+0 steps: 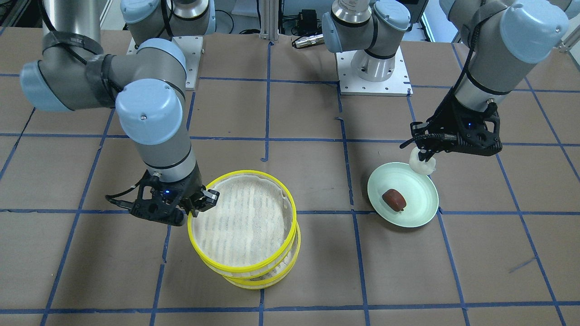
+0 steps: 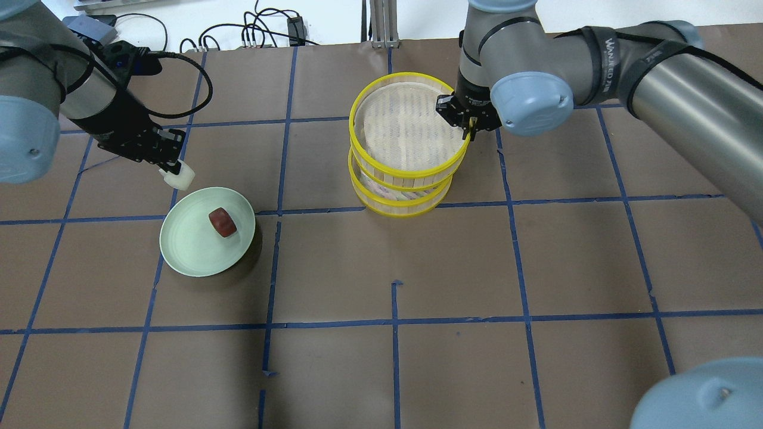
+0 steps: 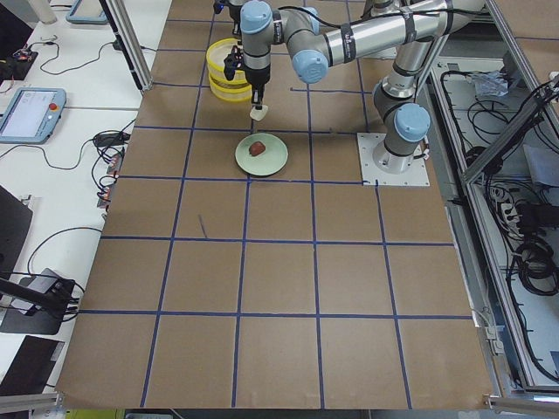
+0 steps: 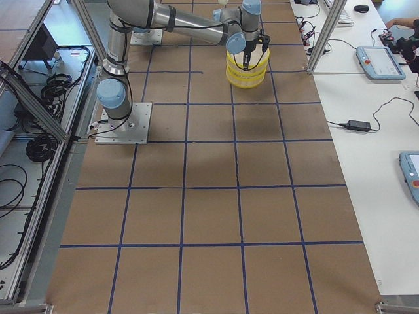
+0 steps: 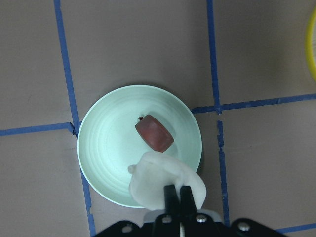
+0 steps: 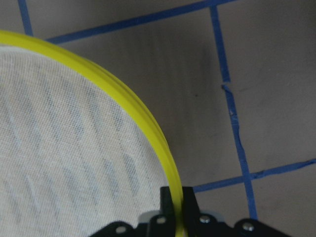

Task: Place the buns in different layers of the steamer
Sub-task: 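Set the top tier aside with the right while the left lowers the bun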

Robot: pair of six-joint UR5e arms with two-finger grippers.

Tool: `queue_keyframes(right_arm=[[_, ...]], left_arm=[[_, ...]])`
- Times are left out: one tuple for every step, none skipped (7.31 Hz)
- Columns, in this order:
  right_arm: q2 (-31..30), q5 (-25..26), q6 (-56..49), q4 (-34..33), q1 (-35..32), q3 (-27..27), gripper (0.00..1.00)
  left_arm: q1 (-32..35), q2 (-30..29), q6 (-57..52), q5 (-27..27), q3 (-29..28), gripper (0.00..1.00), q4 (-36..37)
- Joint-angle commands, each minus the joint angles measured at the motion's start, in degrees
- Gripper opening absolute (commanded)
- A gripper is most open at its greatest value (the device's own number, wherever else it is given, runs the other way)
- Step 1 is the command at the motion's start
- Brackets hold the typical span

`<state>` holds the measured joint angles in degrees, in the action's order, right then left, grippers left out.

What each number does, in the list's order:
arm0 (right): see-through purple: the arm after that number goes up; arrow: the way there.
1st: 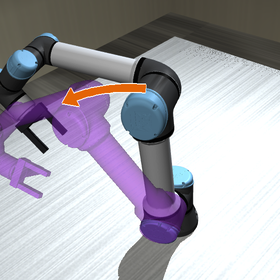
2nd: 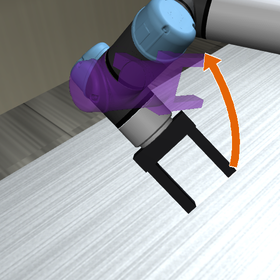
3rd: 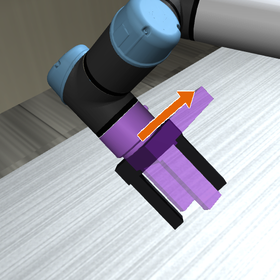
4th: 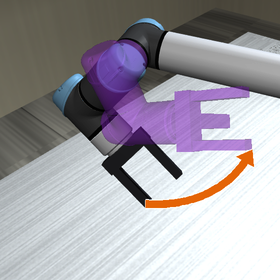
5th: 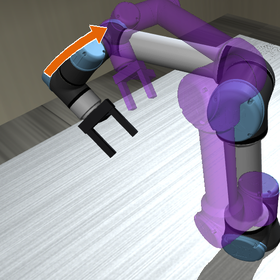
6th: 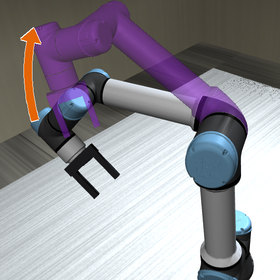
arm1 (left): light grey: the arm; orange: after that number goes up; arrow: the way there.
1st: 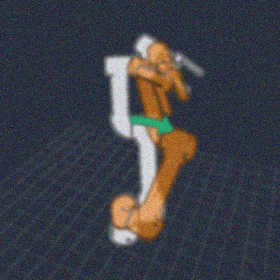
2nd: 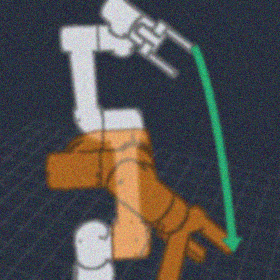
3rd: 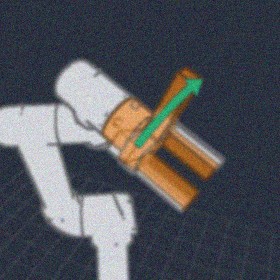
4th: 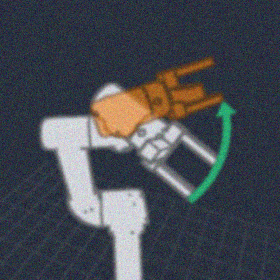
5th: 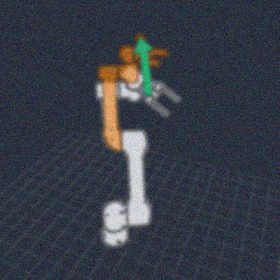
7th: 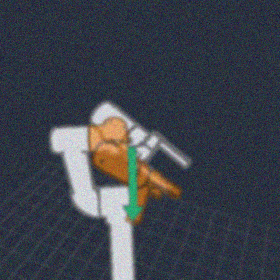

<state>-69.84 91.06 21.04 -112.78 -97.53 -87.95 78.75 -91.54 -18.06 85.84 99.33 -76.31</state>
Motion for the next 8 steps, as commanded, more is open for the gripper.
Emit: queue_keyframes(right_arm=[[-2.9, -0.7, -4.7, 5.5, 8.6, 2.0, 0.04], [-3.6, -0.5, -9.6, 6.3, 12.5, 2.0, 0.04], [-4.0, 0.3, -13.0, 7.3, 16.3, 1.9, 0.04], [-4.2, 1.7, -17.3, 8.4, 19.7, 1.7, 0.04], [-5.0, 1.9, -17.6, 9.8, 20.6, 1.4, 0.04], [-5.1, 1.9, -17.7, 9.8, 20.5, 1.1, 0.04], [-5.2, 2.0, -17.6, 9.8, 20.5, 0.9, 0.04], [-5.2, 1.9, -17.6, 9.8, 20.5, 0.9, 0.04]], left_arm=[[4.5, -0.8, 1.3, -4.2, -4.2, 0.01, 0.6], [7.4, -1.2, 4.1, -4.3, -4.2, 0.01, 1.0], [10.2, -1.9, 6.0, -4.4, -4.0, 0.01, 5.3], [13.2, -3.5, 9.5, -4.5, -4.1, 0.01, 8.5], [15.4, -5.5, 11.5, -4.4, -4.1, 0.01, 10.5], [16.5, -8.5, 11.4, -5.2, -3.7, 0.01, 14.0], [17.2, -8.9, 11.5, -5.7, -3.6, 0.01, 19.2], [17.9, -7.9, 11.7, -5.9, -3.4, 0.01, 19.2]])
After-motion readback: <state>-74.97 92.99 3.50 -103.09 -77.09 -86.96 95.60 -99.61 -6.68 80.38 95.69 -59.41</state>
